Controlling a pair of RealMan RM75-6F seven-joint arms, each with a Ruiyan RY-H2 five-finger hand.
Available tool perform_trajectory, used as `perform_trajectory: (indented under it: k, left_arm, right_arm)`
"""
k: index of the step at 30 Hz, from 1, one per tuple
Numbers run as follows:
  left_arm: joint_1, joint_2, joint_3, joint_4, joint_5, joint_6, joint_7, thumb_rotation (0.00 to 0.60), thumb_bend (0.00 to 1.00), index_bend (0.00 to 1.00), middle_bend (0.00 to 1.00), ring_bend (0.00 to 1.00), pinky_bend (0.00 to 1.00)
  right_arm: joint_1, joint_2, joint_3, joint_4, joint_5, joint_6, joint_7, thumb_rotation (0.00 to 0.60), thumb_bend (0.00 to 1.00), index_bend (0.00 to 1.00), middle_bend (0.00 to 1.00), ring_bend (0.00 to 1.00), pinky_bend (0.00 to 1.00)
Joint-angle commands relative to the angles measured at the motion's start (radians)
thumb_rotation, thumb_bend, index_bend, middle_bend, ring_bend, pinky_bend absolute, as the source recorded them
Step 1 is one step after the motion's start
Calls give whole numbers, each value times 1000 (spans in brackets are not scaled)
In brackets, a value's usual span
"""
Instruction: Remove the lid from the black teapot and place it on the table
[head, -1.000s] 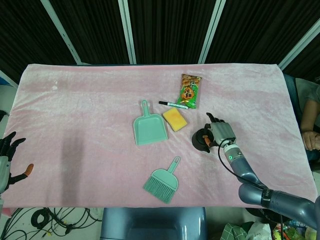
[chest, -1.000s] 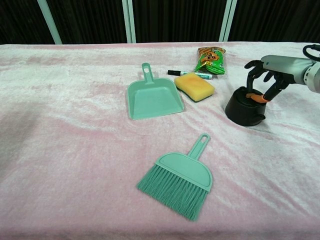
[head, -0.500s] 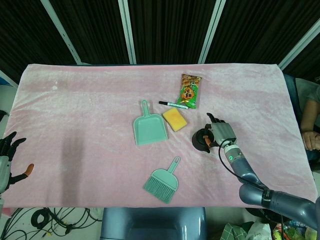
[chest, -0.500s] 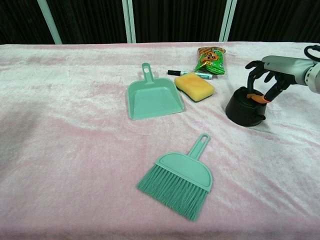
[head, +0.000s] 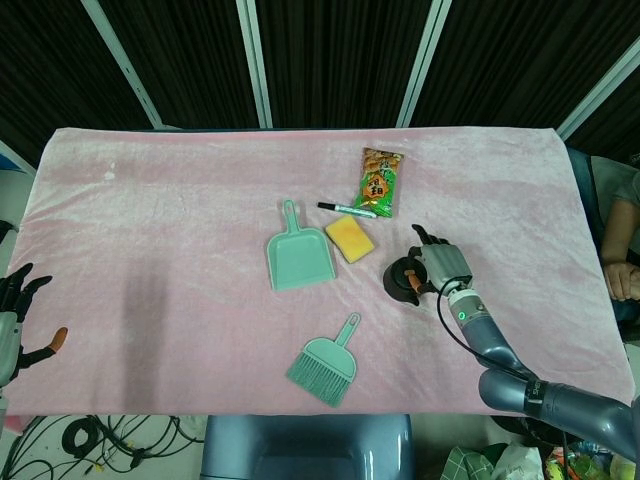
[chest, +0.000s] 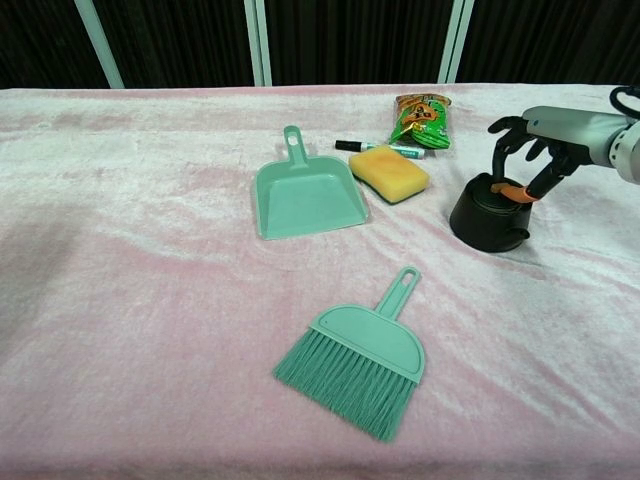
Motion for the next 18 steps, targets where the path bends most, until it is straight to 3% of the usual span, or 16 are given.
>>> perform_trajectory:
  k: [1, 11, 18]
  left_arm:
    - [0, 0, 0, 1, 0, 0, 0, 600, 298, 173, 17, 0, 0]
    - [0, -1, 1, 0, 2, 2, 3, 600, 298, 172, 17, 0, 0]
    - [0, -1, 0, -2, 3, 3, 1, 600, 299, 172, 17, 0, 0]
  right_arm:
    - [-4, 13, 13, -15, -13, 13, 14, 600, 409, 626, 23, 159, 175]
    - [-32, 84, 41, -77, -32, 51, 54, 600, 409, 626, 23, 159, 175]
    - [-83, 161, 17, -81, -26, 46, 84, 600, 409, 626, 23, 159, 175]
